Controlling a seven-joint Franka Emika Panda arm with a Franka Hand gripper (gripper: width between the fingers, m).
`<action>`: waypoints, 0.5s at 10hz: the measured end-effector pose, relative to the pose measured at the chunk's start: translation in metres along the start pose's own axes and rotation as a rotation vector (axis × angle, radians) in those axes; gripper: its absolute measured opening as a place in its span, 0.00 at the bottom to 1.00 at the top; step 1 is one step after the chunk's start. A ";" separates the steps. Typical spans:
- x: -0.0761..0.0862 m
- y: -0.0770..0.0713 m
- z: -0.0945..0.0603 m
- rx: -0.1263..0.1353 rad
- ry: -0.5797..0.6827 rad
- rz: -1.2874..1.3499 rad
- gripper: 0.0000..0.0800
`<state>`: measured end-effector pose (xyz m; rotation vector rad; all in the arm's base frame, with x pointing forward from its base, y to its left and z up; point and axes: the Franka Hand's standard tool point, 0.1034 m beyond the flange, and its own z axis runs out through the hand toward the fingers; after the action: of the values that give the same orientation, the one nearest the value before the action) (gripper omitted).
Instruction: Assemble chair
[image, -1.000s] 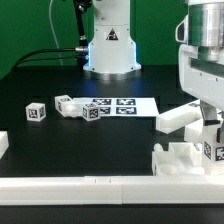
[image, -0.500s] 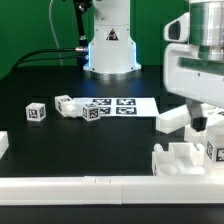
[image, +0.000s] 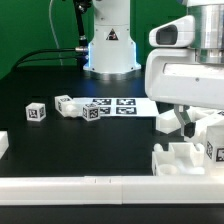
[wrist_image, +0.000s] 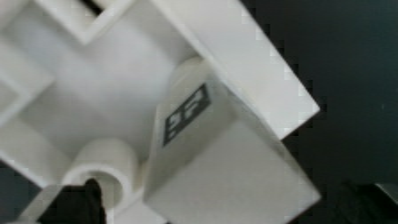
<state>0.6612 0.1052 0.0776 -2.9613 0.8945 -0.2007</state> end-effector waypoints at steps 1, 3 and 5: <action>-0.001 -0.001 0.000 -0.012 0.008 -0.227 0.81; -0.001 -0.005 -0.002 -0.029 0.005 -0.515 0.81; -0.001 -0.004 -0.001 -0.030 0.005 -0.474 0.81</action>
Offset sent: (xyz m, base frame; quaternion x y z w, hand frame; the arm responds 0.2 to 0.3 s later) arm 0.0000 0.0000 0.0000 0.0000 0.0000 -0.1296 0.9916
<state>0.6623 0.1085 0.0791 -3.1496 0.1815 -0.2077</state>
